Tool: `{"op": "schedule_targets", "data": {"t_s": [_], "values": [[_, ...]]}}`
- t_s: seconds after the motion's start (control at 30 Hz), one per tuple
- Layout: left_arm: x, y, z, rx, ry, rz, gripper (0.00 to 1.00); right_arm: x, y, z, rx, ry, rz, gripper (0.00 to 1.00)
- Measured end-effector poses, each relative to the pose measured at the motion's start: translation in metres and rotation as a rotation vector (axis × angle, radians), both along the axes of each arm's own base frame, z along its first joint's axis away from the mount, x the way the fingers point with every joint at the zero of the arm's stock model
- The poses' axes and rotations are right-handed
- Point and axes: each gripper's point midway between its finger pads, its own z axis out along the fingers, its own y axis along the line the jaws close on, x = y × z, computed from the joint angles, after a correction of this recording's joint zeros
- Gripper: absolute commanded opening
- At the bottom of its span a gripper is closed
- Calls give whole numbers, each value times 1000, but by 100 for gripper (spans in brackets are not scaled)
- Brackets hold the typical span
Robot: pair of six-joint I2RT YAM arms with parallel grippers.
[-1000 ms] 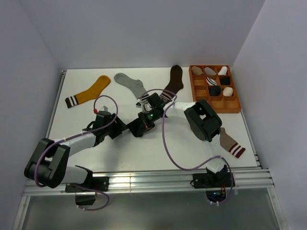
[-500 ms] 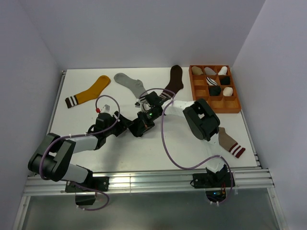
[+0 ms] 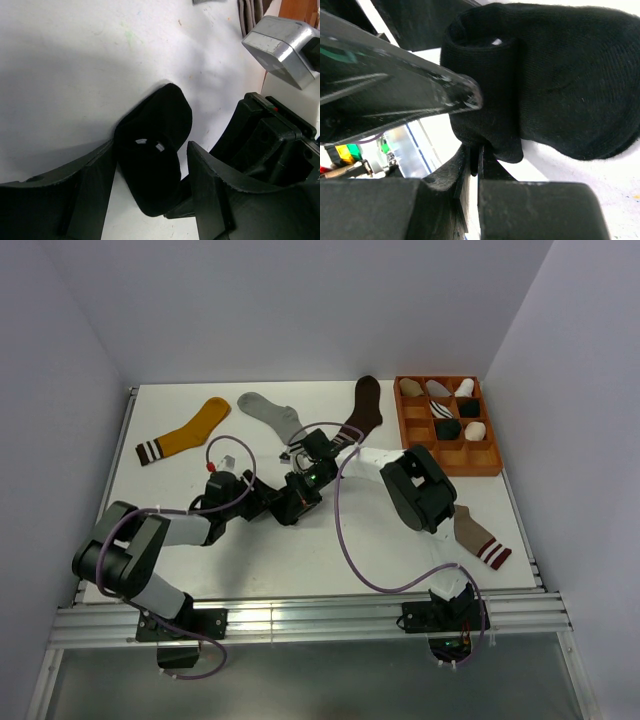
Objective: Roll the socks
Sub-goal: Roll the sock at the center of the board.
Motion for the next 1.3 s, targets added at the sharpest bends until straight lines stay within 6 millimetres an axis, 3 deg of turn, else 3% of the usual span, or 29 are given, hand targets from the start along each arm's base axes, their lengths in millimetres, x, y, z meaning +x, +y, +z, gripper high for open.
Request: {"op": "schedule_targets", "data": {"t_s": [0.17,0.33,0.5,0.57,0.63,0.77,0.9,1.1,1.2,1.3], "values": [[2,-9,-1,-17,-3,-29,60,1,1,1,6,-13,10,0],[2,-9,-4,-15,3,-32,49,4,2,0,2,-9,26,0],[0,-8,-8,-6,17,-29,32,4,1,-1,17,13,28,0],[0,-8,-8,-5,19,-29,18,5,1,-1,21,16,27,1],[0,-8,-9,-6,20,-29,14,5,1,-1,25,14,26,7],[0,-8,-9,-6,27,-26,7,5,-1,0,26,-16,6,37],[0,-9,-10,0,51,-22,4,12,-14,5,-18,-151,-48,53],[-3,-10,-11,13,106,-16,3,27,-39,25,-136,-486,-172,57],[-6,-10,-11,21,132,-11,4,28,-34,39,-170,-695,-205,57],[-7,-10,-11,33,158,-10,4,10,-14,46,-186,-873,-181,56]]}}
